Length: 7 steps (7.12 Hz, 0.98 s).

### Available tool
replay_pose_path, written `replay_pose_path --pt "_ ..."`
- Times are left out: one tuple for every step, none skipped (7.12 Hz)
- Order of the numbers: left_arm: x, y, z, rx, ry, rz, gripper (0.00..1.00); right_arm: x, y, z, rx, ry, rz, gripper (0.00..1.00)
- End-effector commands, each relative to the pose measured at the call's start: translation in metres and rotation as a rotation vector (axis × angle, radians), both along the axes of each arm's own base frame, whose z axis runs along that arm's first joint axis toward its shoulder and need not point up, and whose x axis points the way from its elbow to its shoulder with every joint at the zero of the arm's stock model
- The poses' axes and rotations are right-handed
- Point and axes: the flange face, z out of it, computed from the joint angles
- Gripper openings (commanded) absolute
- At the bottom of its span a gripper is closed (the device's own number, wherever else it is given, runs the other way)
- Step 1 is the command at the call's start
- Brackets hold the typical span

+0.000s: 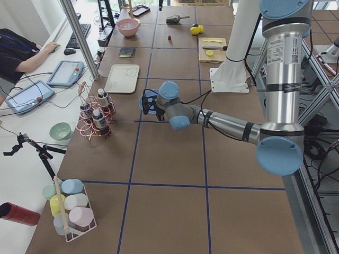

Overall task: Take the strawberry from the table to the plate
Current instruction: 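Slide the plate to table center with left gripper while right arm approaches strawberry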

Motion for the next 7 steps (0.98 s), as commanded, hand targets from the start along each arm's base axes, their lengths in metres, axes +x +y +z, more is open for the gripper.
replay_pose_path --pt "0.102 0.007 -0.077 -0.138 0.049 -0.059 0.0 -0.053 0.007 -0.007 -0.002 0.01 0.018 1.0" --pt "0.159 0.008 -0.129 -0.168 0.028 -0.089 0.0 -0.072 0.01 -0.011 -0.002 0.001 0.022 1.0" --pt "0.221 0.04 -0.153 -0.206 0.038 -0.099 0.0 -0.084 0.015 -0.013 0.001 -0.011 0.036 1.0" --pt "0.265 0.052 -0.167 -0.239 0.049 -0.123 0.0 -0.094 0.024 -0.006 0.001 -0.003 0.032 1.0" --pt "0.288 0.068 -0.17 -0.242 0.047 -0.136 0.0 -0.099 0.025 -0.007 -0.01 -0.008 0.035 1.0" --pt "0.298 0.08 -0.168 -0.235 0.04 -0.133 0.0 -0.1 0.029 -0.006 -0.008 -0.016 0.039 1.0" --pt "0.307 0.085 -0.162 -0.249 0.03 -0.134 0.0 -0.102 0.03 -0.005 -0.009 -0.016 0.034 1.0"
